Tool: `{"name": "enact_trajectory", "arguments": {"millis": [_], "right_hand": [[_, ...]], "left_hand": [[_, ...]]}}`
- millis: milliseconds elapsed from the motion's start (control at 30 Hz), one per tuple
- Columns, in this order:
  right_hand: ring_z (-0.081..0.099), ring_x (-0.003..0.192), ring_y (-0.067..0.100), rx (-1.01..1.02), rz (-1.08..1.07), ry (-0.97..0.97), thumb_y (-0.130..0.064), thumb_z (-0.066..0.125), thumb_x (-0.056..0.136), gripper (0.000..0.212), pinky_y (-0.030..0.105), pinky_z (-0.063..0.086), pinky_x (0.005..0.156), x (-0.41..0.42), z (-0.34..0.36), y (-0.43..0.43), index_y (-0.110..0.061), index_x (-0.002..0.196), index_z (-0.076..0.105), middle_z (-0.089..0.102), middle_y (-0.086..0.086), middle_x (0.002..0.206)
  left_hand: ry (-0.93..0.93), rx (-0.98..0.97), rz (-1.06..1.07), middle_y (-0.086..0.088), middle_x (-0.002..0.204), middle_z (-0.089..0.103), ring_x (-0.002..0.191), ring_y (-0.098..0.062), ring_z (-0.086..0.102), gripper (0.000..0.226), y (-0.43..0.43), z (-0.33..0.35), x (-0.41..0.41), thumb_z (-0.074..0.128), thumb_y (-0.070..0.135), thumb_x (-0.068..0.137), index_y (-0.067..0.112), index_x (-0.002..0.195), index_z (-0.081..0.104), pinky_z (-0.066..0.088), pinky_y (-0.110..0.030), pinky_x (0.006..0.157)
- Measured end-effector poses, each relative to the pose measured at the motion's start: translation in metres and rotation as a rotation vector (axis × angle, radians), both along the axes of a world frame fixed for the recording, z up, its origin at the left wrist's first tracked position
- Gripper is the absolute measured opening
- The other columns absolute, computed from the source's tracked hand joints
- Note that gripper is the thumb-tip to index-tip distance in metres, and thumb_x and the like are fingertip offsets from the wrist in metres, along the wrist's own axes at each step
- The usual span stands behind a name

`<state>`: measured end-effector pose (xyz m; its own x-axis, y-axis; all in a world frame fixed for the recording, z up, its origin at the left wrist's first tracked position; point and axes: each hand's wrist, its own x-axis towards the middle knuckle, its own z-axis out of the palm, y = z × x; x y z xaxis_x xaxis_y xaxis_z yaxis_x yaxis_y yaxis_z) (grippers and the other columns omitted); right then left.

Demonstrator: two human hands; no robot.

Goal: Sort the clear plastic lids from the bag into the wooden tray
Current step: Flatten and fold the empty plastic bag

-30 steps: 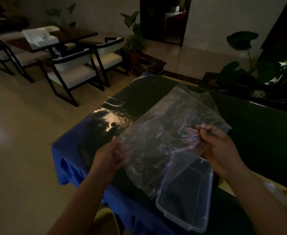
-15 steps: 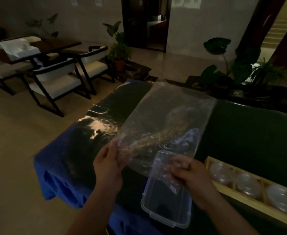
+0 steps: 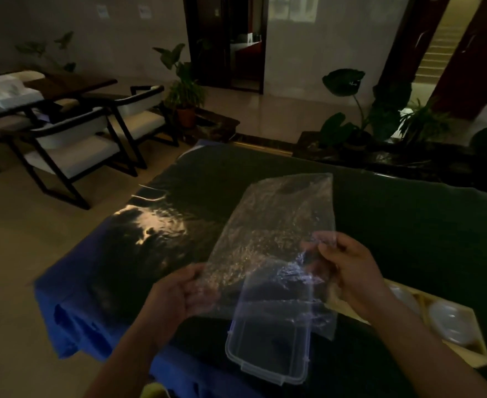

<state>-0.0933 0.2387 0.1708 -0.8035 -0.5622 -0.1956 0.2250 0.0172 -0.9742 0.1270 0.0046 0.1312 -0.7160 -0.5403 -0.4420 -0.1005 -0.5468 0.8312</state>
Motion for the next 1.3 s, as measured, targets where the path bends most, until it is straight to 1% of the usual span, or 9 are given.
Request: {"name": "enact_trajectory", "arguments": {"millis": [167, 267, 367, 567, 800, 933, 1167, 1233, 1300], "right_hand": [[0.075, 0.096, 0.024, 0.03, 0.162, 0.004, -0.013, 0.049, 0.1, 0.029, 0.032, 0.06, 0.069, -0.015, 0.007, 0.012, -0.028, 0.107, 0.073, 0.075, 0.007, 0.113], [0.075, 0.091, 0.024, 0.06, 0.218, 0.027, -0.011, 0.049, 0.1, 0.029, 0.03, 0.059, 0.066, -0.021, 0.014, 0.022, -0.024, 0.105, 0.074, 0.075, 0.01, 0.111], [0.074, 0.096, 0.029, 0.078, 0.163, 0.05, -0.009, 0.058, 0.093, 0.02, 0.037, 0.059, 0.071, -0.032, 0.018, 0.039, -0.019, 0.1, 0.074, 0.075, 0.012, 0.109], [0.074, 0.092, 0.029, 0.09, 0.105, 0.097, -0.027, 0.067, 0.082, 0.033, 0.034, 0.059, 0.066, -0.037, 0.019, 0.056, -0.018, 0.114, 0.069, 0.076, 0.011, 0.105], [0.075, 0.073, 0.028, 0.156, 0.056, 0.145, -0.004, 0.056, 0.096, 0.019, 0.033, 0.059, 0.058, -0.052, 0.02, 0.057, -0.009, 0.109, 0.069, 0.076, 0.017, 0.089], [0.075, 0.086, 0.031, 0.067, 0.097, 0.135, -0.011, 0.058, 0.096, 0.03, 0.035, 0.06, 0.065, -0.054, 0.026, 0.055, -0.028, 0.118, 0.069, 0.076, 0.011, 0.103], [0.073, 0.096, 0.019, -0.035, -0.022, 0.117, 0.008, 0.044, 0.095, 0.041, 0.033, 0.061, 0.067, -0.048, 0.02, 0.049, -0.011, 0.065, 0.066, 0.075, 0.004, 0.105], [0.075, 0.089, 0.021, -0.02, -0.051, 0.073, 0.003, 0.039, 0.098, 0.046, 0.034, 0.06, 0.066, -0.05, 0.016, 0.048, -0.013, 0.065, 0.067, 0.075, 0.007, 0.099], [0.076, 0.083, 0.024, 0.01, -0.083, 0.072, 0.001, 0.04, 0.1, 0.047, 0.034, 0.06, 0.064, -0.051, 0.016, 0.048, -0.014, 0.068, 0.07, 0.075, 0.008, 0.091]], "left_hand": [[-0.21, -0.161, -0.285, -0.017, 0.11, 0.079, 0.102, -0.034, 0.076, 0.063, -0.007, 0.021, -0.044, 0.066, 0.061, 0.08, 0.018, 0.125, 0.06, 0.059, -0.047, 0.086], [-0.263, -0.214, -0.329, -0.02, 0.114, 0.076, 0.105, -0.034, 0.072, 0.036, 0.009, 0.023, -0.068, 0.066, 0.043, 0.096, 0.013, 0.115, 0.073, 0.055, -0.052, 0.097], [-0.175, -0.132, -0.116, -0.022, 0.104, 0.076, 0.09, -0.03, 0.072, 0.016, 0.013, 0.015, -0.078, 0.062, 0.016, 0.1, 0.01, 0.104, 0.076, 0.059, -0.045, 0.08], [-0.035, -0.22, -0.124, -0.014, 0.104, 0.08, 0.095, -0.031, 0.078, 0.021, 0.02, 0.022, -0.086, 0.052, 0.01, 0.103, 0.014, 0.111, 0.071, 0.06, -0.046, 0.079], [-0.003, -0.341, -0.107, -0.02, 0.099, 0.078, 0.07, -0.032, 0.076, 0.032, 0.012, 0.028, -0.099, 0.046, 0.003, 0.104, 0.016, 0.099, 0.074, 0.059, -0.036, 0.052], [0.034, -0.339, -0.109, -0.019, 0.1, 0.078, 0.068, -0.03, 0.075, 0.038, 0.008, 0.027, -0.104, 0.045, 0.005, 0.105, 0.017, 0.093, 0.079, 0.059, -0.035, 0.052], [0.072, -0.249, -0.032, 0.004, 0.063, 0.074, 0.058, -0.016, 0.073, 0.045, 0.005, 0.034, -0.1, 0.045, -0.015, 0.088, 0.015, 0.065, 0.069, 0.056, -0.023, 0.045], [0.127, -0.211, -0.046, 0.005, 0.074, 0.078, 0.066, -0.014, 0.077, 0.046, 0.009, 0.039, -0.099, 0.047, -0.004, 0.091, 0.021, 0.062, 0.074, 0.058, -0.025, 0.048], [0.159, -0.191, -0.029, -0.002, 0.107, 0.08, 0.095, -0.017, 0.076, 0.033, 0.012, 0.045, -0.096, 0.052, 0.012, 0.097, 0.023, 0.086, 0.081, 0.065, -0.032, 0.065]]}}
